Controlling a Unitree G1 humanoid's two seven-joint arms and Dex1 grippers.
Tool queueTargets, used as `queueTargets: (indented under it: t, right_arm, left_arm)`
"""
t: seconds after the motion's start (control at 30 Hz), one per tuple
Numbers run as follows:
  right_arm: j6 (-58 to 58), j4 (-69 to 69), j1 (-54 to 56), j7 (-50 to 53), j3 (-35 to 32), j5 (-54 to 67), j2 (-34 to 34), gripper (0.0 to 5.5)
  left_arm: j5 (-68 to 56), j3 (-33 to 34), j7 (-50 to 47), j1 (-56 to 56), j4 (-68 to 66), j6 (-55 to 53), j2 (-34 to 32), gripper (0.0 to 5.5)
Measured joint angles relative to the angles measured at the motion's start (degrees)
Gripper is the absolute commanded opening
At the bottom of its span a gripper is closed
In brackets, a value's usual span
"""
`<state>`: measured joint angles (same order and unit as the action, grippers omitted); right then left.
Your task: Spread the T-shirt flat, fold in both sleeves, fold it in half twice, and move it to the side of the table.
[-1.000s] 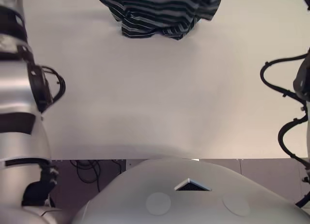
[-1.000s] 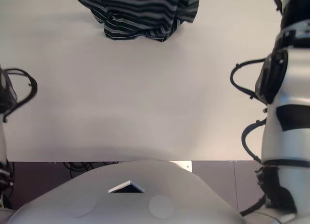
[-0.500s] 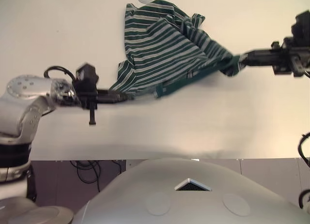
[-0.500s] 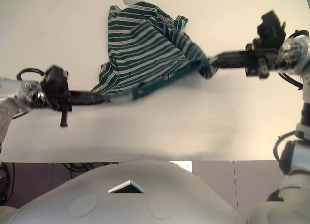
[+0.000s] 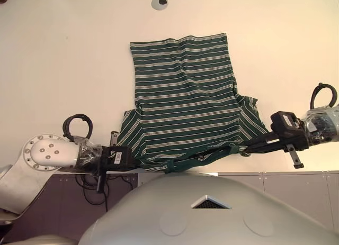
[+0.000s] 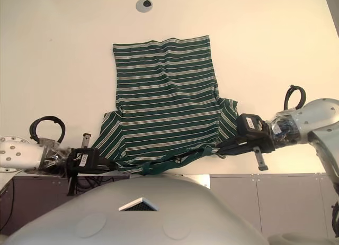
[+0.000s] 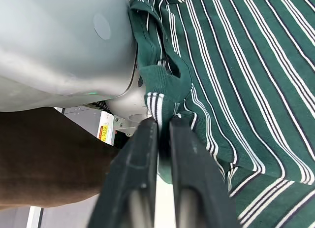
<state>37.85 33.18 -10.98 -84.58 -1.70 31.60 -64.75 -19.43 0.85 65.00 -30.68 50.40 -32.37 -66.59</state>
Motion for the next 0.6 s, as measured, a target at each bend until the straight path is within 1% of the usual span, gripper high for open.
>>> queueTargets:
  t: [0.03, 0.07, 0.1, 0.17, 0.23, 0.33, 0.4, 0.47, 0.5, 0.57, 0.6]
  right_arm:
    - [0.22, 0.19, -0.09, 0.01, -0.01, 0.31, -0.97, 0.91]
    - [0.39, 0.35, -0.08, -0.05, -0.32, 0.39, -1.42, 1.17]
    - [0.48, 0.48, -0.07, -0.12, -0.4, 0.59, -1.42, 1.26]
    - [0.62, 0.53, 0.07, -0.32, -0.41, 1.82, -1.5, 1.26]
    - [1.36, 0.47, 1.75, -1.52, -0.65, 3.99, -1.66, 1.26]
    - [2.74, -1.34, 6.65, -2.59, -0.89, 6.32, -1.79, 1.26]
    - [3.56, -6.23, 12.81, -2.67, -0.06, 6.58, -1.5, 1.26]
    - [4.99, -14.73, 23.47, -1.22, 2.2, 5.96, -0.28, 1.26]
    - [5.2, -17.09, 26.4, -0.59, 2.76, 5.48, 1.5, 1.26]
    - [4.55, -23.24, 31.53, 2.65, 5.39, 2.37, 4.94, 1.26]
    - [2.48, -28.07, 35.01, 6.33, 7.19, -1.76, 7.99, 1.26]
  left_arm:
    - [-0.97, 0.08, -0.16, -0.03, 0.26, -0.44, 0.12, 0.87]
    - [-1.58, 0.32, -0.17, -0.18, 0.51, -0.91, 0.16, 1.11]
    - [-2.47, 0.72, -0.2, -0.48, 1.06, -1.53, 0.16, 1.18]
    - [-4.18, 1.62, -0.06, -0.65, 1.52, -2.67, 0.15, 1.18]
    - [-6.64, 4.01, 1.95, -1.69, 1.83, -3.67, -0.65, 1.18]
    - [-10.26, 7.49, 4.28, -2.37, 1.73, -5.38, -1.07, 1.18]
    - [-13.68, 10.14, 5.93, 0.48, -0.76, -6.59, -1.32, 1.18]
    - [-17.96, 11.71, 7.43, 12.11, -9.43, -8.31, -2.56, 1.18]
    - [-19.4, 11.76, 7.33, 17.56, -12.76, -9.41, -2.67, 1.18]
    - [-20.5, 10.04, 6.57, 27.57, -18.99, -10.69, -2.26, 1.18]
    - [-19.02, 7.22, 6.06, 34.04, -23.51, -10.86, -0.77, 1.18]
